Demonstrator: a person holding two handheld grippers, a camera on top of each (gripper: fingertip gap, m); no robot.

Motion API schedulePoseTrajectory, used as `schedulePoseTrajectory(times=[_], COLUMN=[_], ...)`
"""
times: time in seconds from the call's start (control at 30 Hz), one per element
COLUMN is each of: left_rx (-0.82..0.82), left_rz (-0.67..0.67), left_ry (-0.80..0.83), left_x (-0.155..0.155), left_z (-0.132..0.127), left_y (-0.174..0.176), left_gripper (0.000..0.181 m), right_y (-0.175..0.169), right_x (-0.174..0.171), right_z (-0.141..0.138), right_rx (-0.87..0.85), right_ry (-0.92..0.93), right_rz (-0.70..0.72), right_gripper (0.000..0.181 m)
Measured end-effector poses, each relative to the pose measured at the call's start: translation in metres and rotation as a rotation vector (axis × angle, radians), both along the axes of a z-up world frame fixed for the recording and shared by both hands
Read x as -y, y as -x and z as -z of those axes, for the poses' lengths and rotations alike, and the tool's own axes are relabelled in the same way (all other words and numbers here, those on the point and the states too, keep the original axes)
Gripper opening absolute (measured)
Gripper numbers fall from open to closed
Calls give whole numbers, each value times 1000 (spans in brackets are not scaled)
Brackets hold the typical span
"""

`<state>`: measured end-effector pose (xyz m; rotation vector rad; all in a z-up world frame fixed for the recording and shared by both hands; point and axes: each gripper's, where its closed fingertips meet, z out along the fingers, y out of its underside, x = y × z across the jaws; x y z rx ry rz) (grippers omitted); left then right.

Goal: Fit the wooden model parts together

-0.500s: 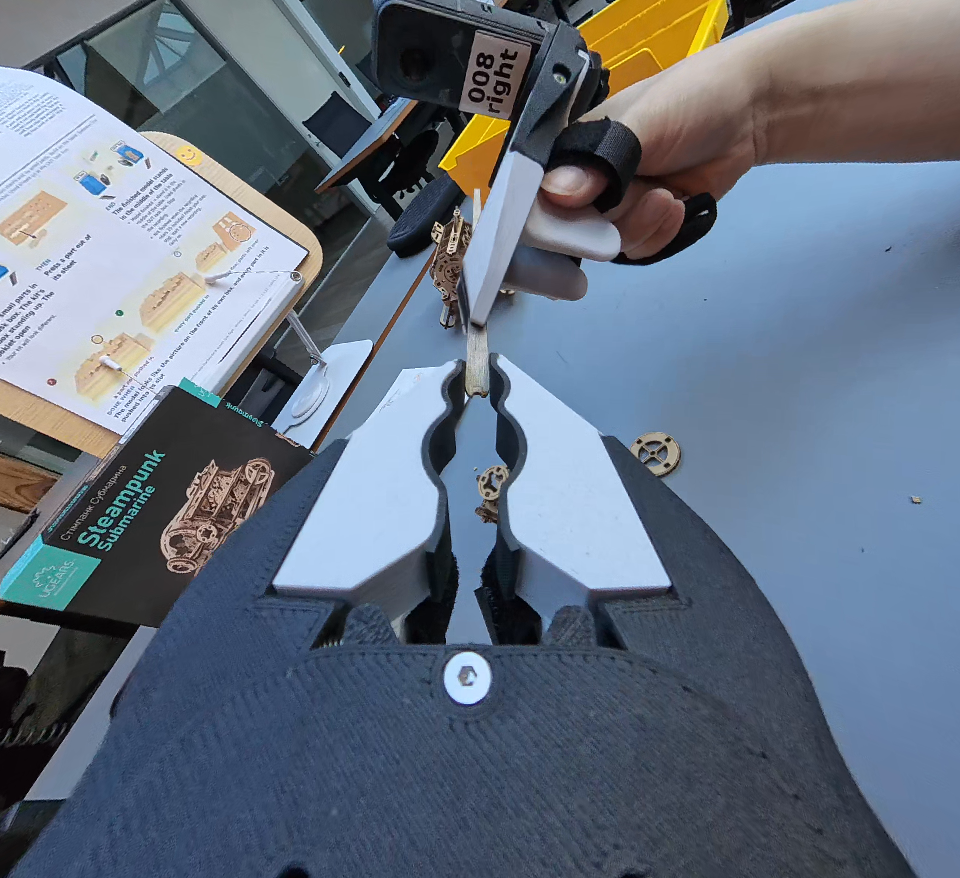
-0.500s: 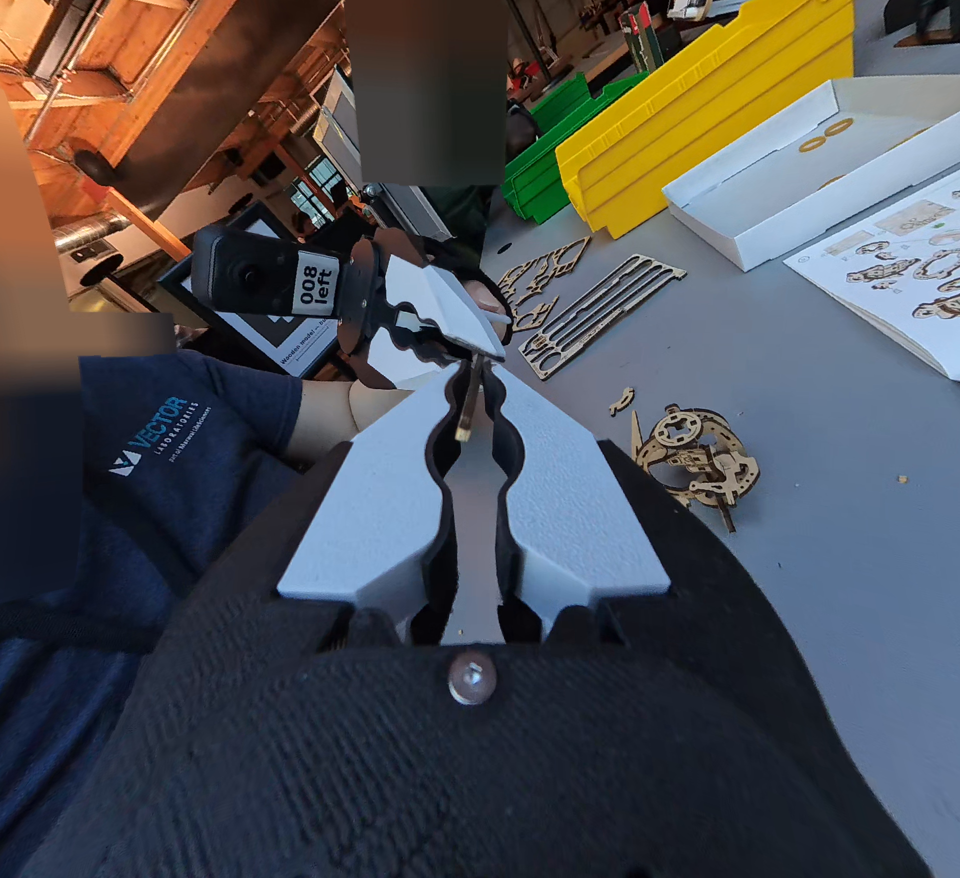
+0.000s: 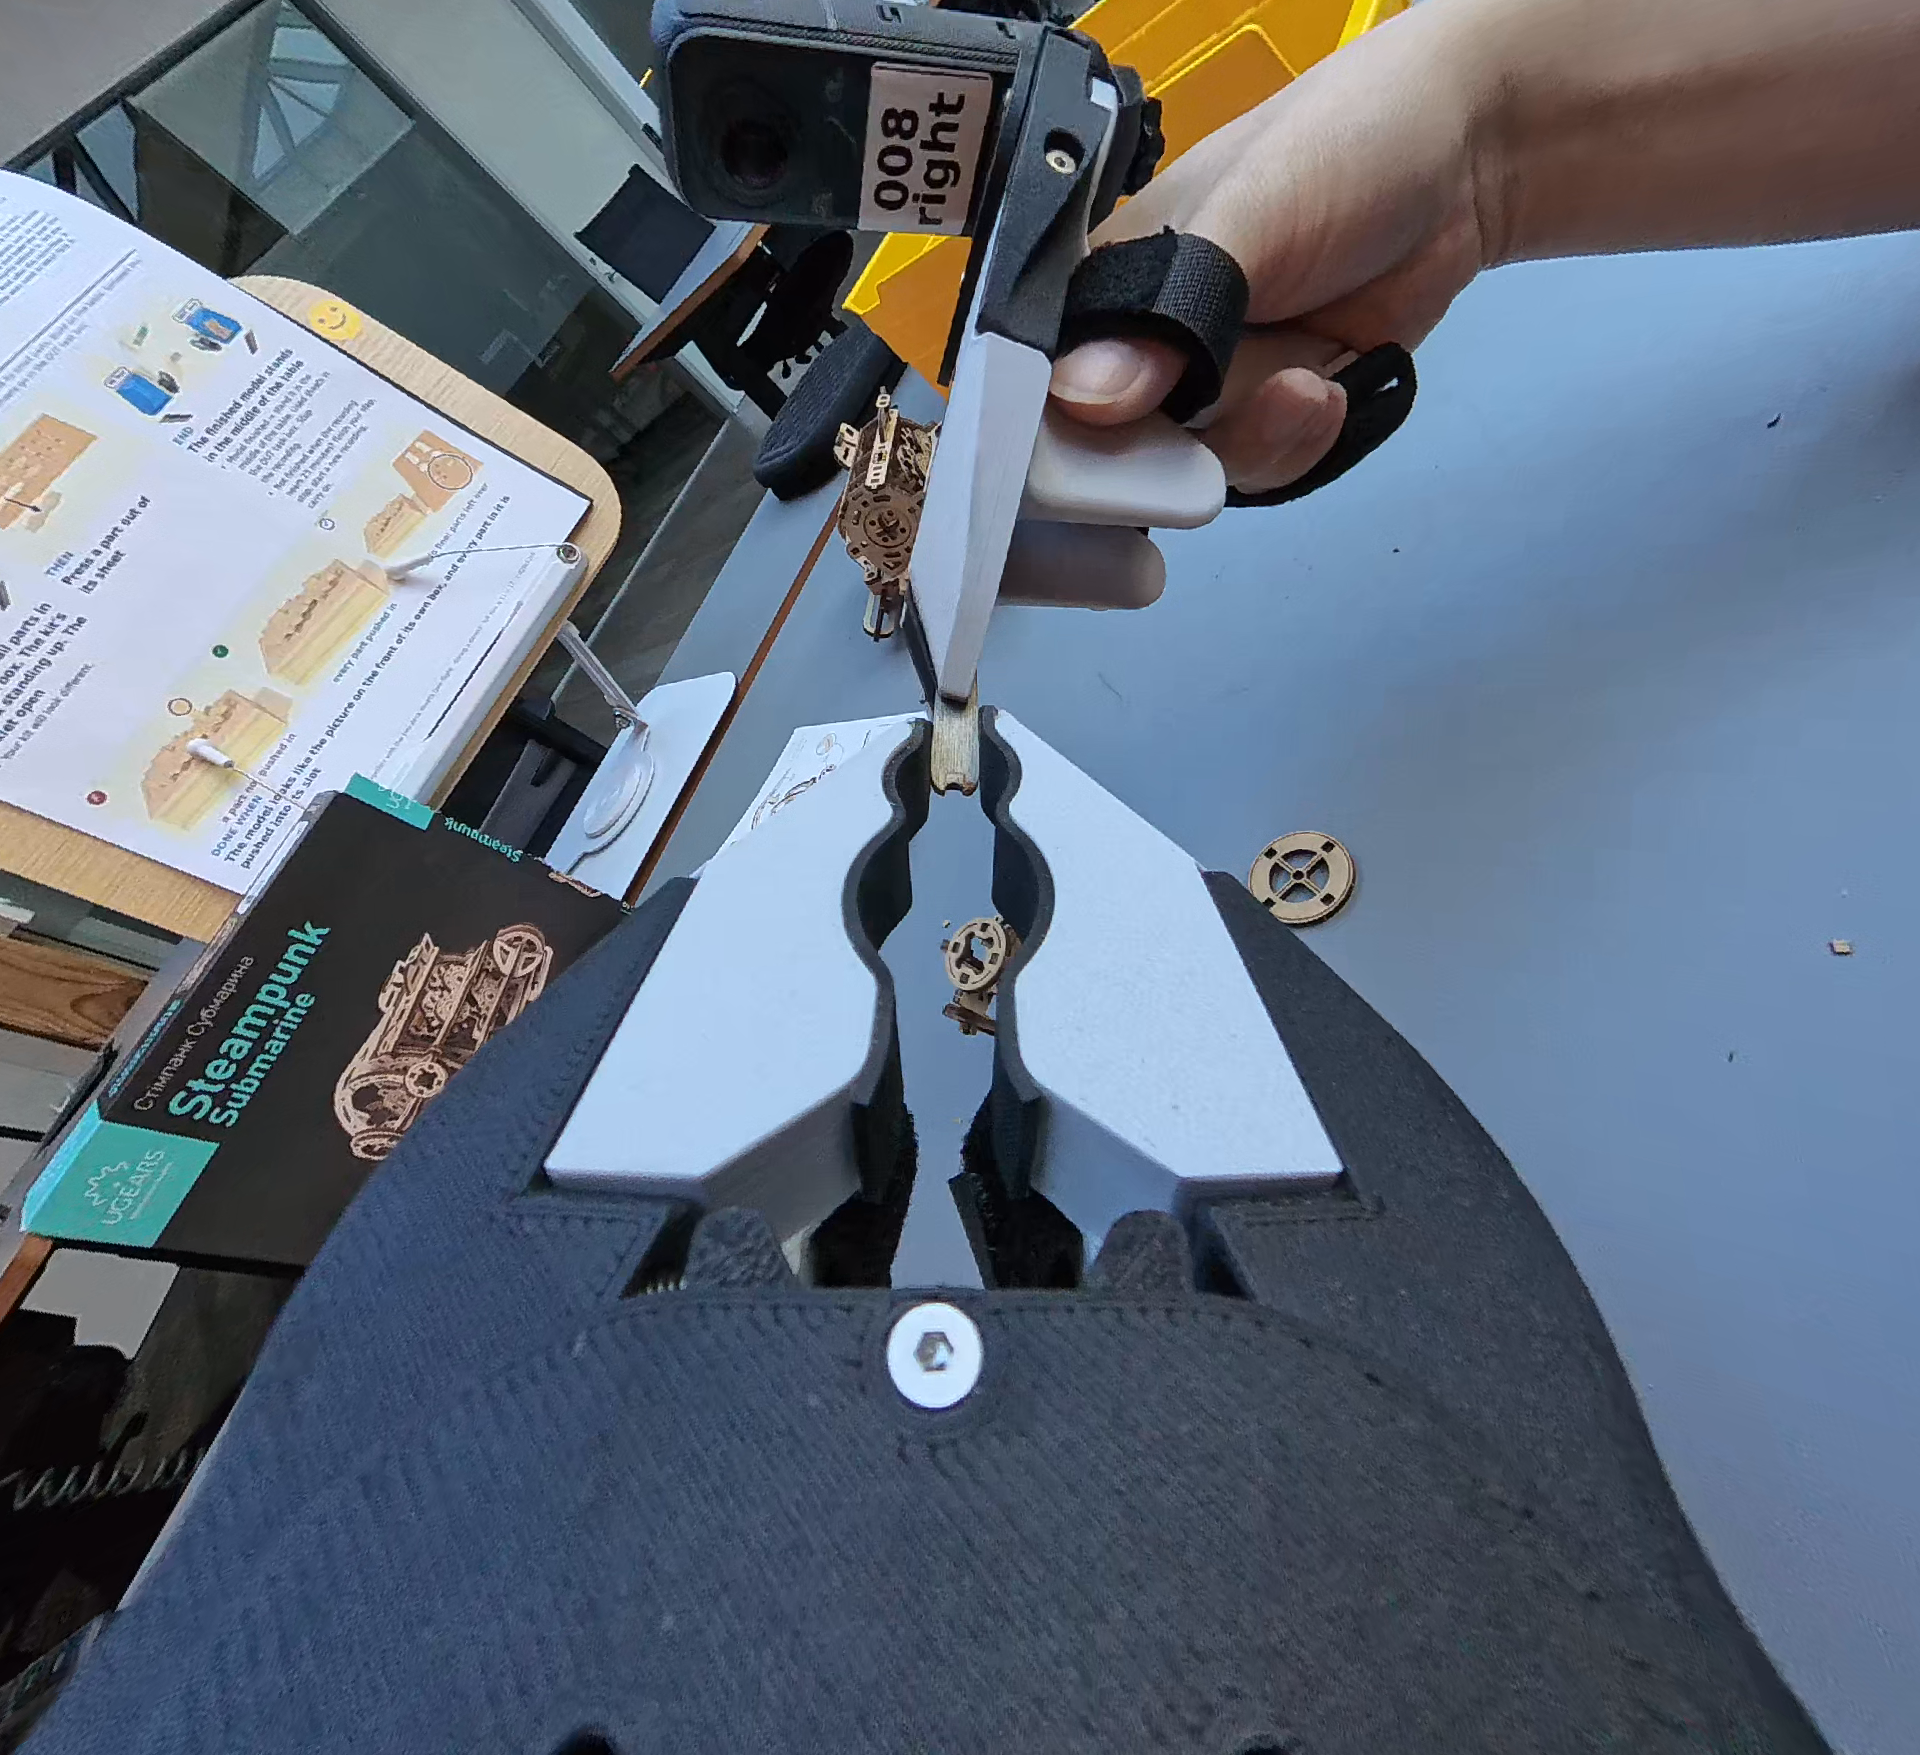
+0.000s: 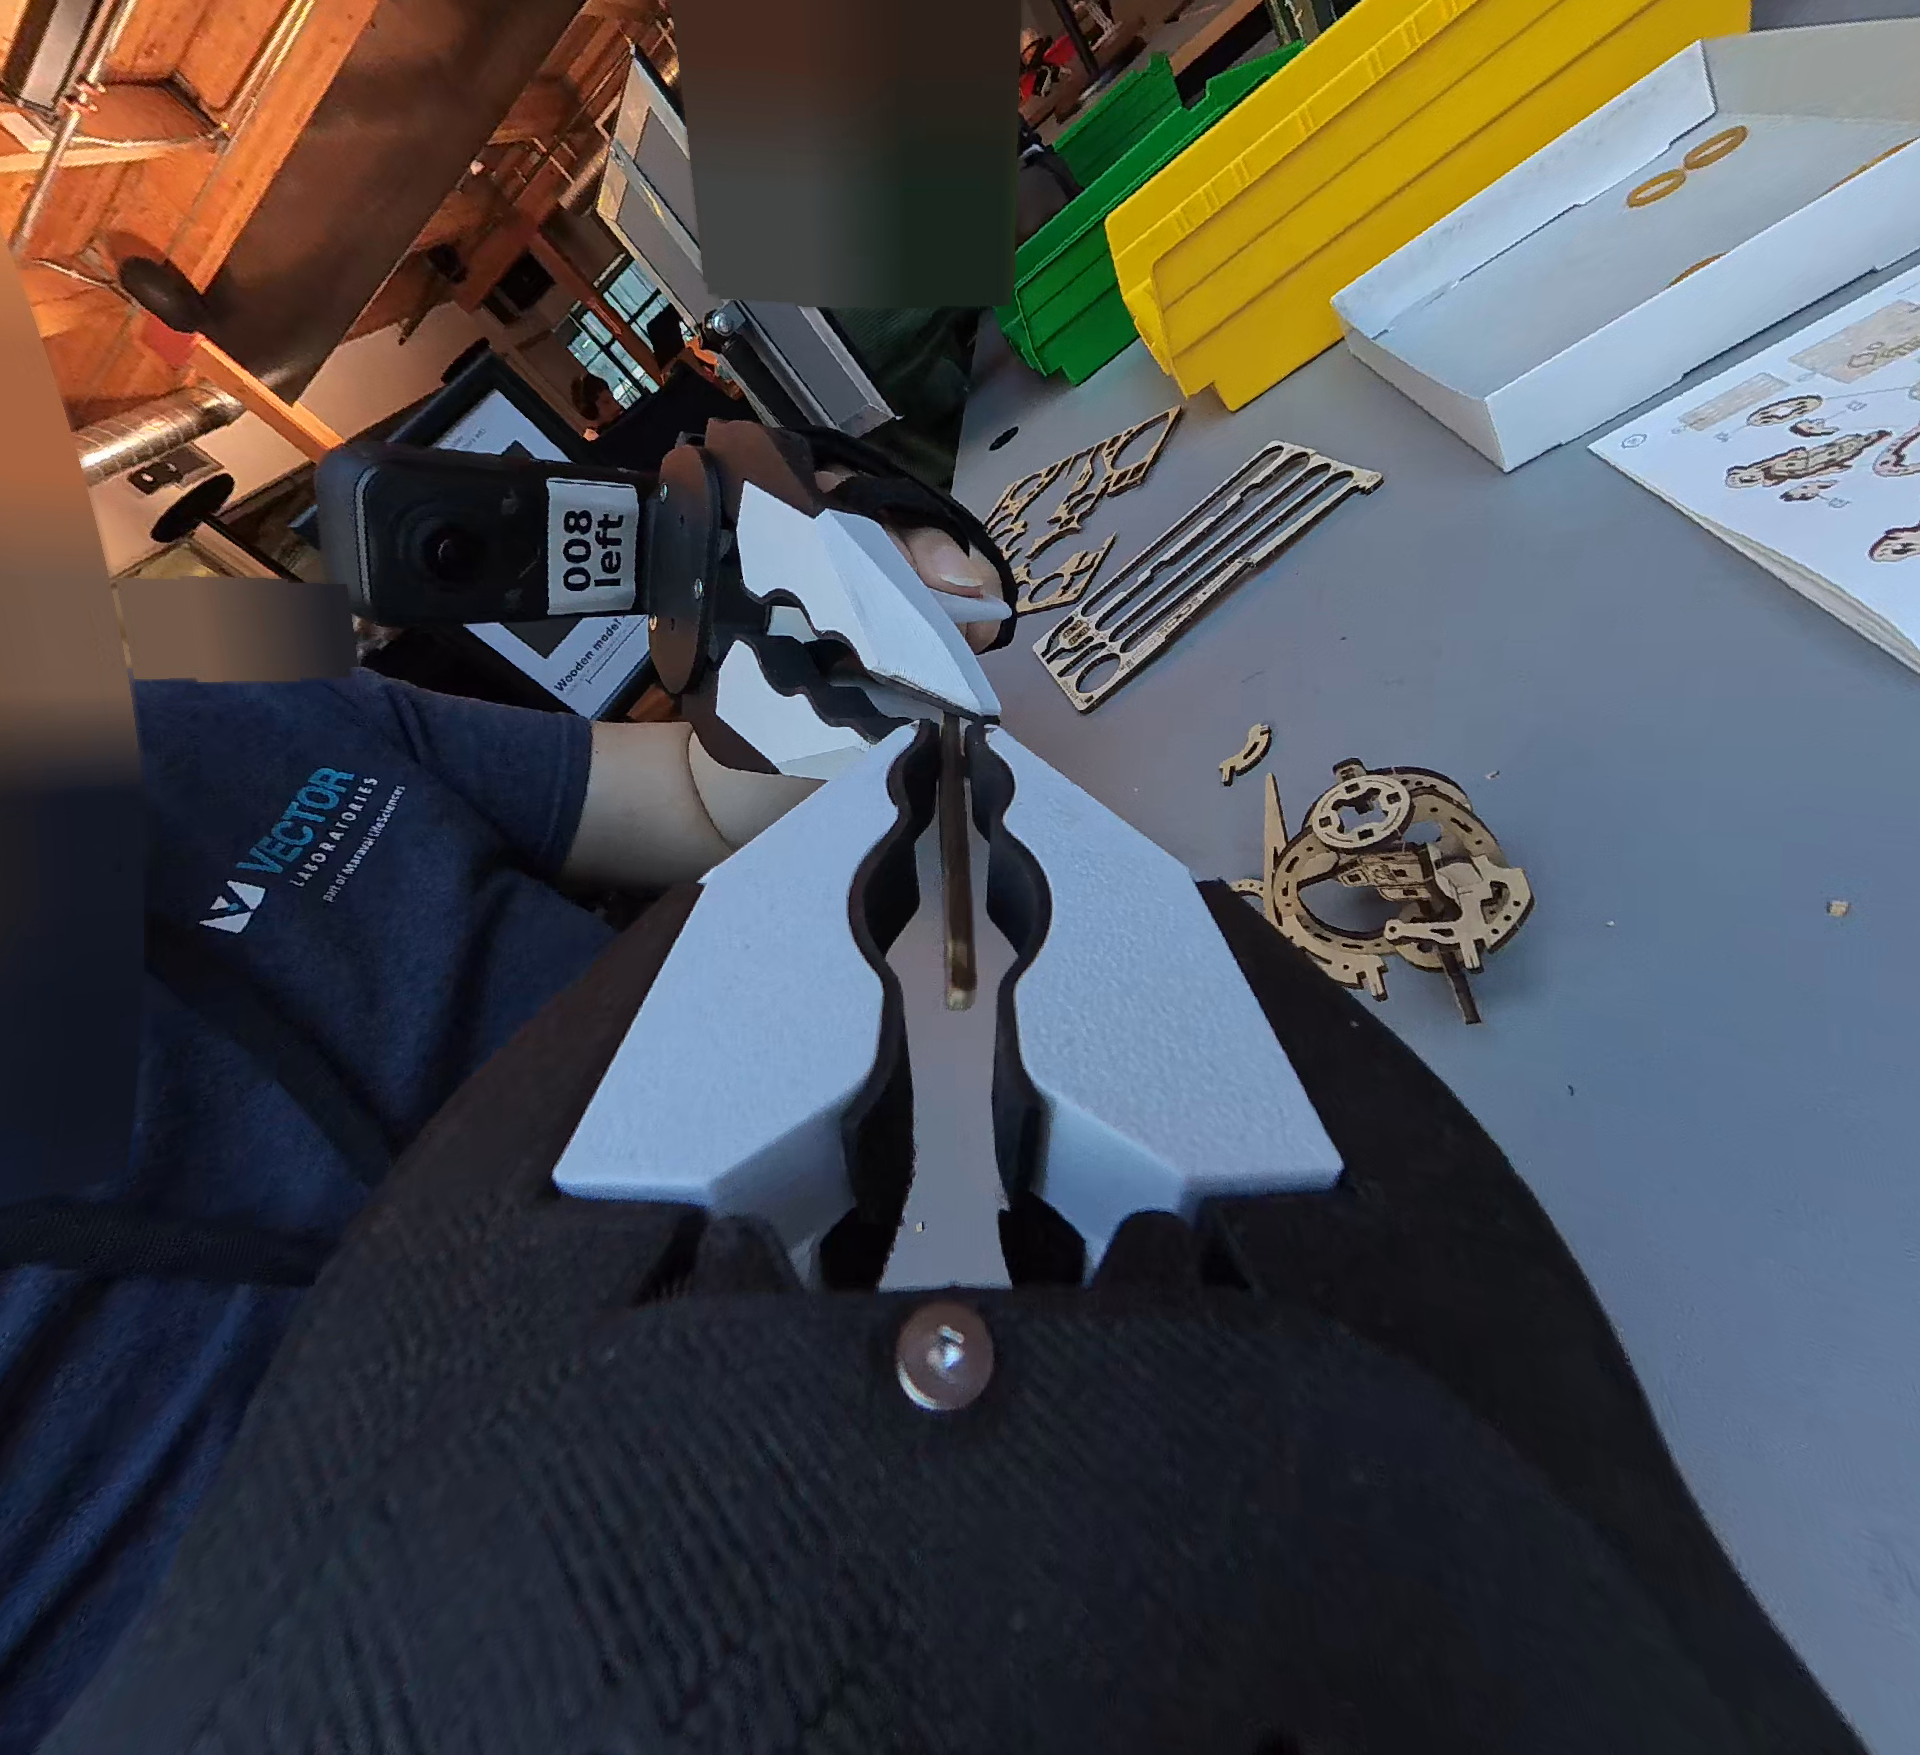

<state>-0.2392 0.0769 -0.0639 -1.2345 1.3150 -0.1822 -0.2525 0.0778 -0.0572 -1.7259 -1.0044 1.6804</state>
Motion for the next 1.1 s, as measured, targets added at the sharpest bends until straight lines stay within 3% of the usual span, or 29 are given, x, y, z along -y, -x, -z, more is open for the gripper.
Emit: schedulePoseTrajectory(times=[0.03,0.33,0.37,0.43,0.5,0.63,0.8,0.87,1.0,1.1], left_rx=[0,19,44,91,129,163,161,141,-9,-72], left_rz=[5,-5,-12,-16,9,11,5,2,23,106], left_ry=[5,18,27,109,235,314,367,400,492,572], left_x=[0,-1,-4,-11,-17,-28,-31,-31,-37,-40], left_z=[0,4,3,6,14,26,45,55,85,95], left_y=[0,3,5,16,29,51,48,45,41,34], left_gripper=[6,7,8,32,46,42,47,49,77,79], right_y=[0,2,1,-4,-13,-32,-55,-60,-57,-46], right_x=[2,0,-6,-20,-30,-41,-51,-51,-45,-41], right_z=[0,4,6,18,31,48,71,76,86,83], right_rx=[-1,35,55,137,232,304,324,315,390,422], right_ry=[6,-6,-9,-41,-62,-97,-194,-221,-177,-100], right_rz=[-11,-8,23,95,154,242,370,395,376,336], right_gripper=[1,0,0,0,0,0,0,0,0,0])
